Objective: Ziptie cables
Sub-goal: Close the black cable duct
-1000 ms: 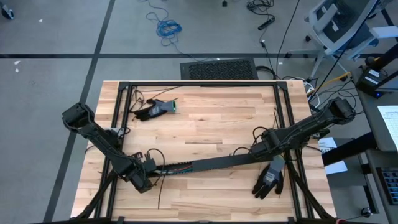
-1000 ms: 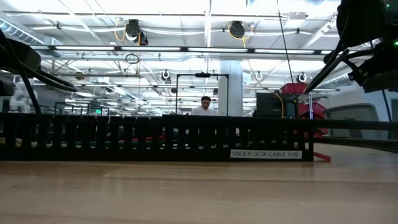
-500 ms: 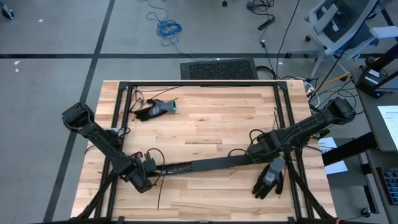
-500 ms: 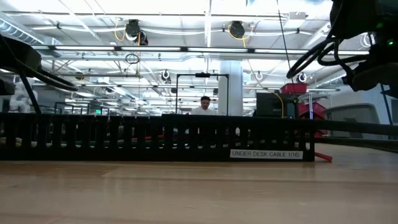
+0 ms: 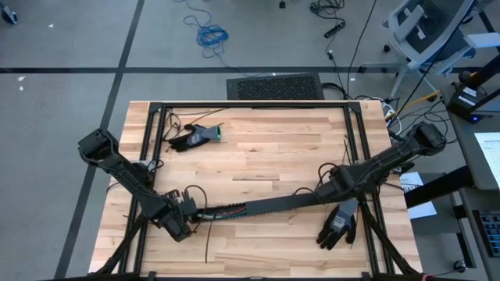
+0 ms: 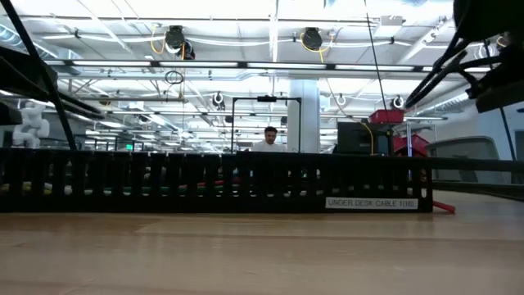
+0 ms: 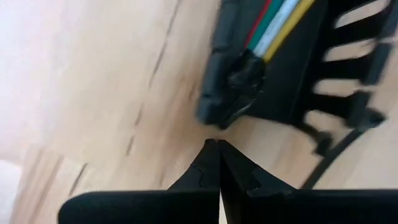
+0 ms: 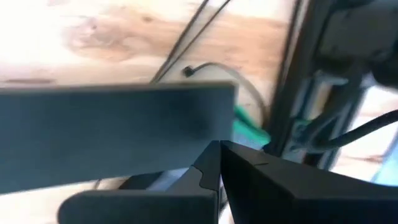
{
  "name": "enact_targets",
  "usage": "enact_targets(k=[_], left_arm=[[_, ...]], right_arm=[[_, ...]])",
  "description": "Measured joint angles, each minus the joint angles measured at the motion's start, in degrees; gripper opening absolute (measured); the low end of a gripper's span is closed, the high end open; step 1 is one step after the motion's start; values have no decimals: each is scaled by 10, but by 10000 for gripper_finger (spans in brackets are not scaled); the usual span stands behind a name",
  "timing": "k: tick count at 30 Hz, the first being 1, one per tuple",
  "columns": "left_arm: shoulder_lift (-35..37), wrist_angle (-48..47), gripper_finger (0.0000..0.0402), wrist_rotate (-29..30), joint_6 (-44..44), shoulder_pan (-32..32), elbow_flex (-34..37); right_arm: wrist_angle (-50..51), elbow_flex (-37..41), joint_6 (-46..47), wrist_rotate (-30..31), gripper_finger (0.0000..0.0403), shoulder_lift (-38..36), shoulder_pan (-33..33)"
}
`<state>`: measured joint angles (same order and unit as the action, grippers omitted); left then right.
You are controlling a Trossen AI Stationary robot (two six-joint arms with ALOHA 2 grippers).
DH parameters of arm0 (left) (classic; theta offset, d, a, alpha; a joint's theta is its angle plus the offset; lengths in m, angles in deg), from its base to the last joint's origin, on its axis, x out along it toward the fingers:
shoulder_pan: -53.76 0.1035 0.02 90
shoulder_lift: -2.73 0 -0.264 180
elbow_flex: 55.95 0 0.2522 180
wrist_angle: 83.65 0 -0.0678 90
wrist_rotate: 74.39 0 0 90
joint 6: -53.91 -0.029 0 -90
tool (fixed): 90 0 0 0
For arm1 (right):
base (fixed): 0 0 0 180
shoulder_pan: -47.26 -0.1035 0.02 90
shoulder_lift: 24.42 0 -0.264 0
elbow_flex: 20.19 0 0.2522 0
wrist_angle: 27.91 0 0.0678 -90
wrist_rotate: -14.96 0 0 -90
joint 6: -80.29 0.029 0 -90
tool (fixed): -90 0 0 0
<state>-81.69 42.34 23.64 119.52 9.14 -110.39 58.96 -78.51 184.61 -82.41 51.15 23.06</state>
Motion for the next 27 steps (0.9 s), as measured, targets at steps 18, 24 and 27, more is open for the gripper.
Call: enact_targets(k=[18,24,27], left_arm=[[0,-39,0,1,0,-6,0],[0,-39,0,2,0,-6,0],[0,-39,0,2,0,-6,0]], right_arm=[[-24,39,189,-18,0,32,-74],[-3,55,202,-3,0,43,-73],[4,55,197,2,0,42,-73]])
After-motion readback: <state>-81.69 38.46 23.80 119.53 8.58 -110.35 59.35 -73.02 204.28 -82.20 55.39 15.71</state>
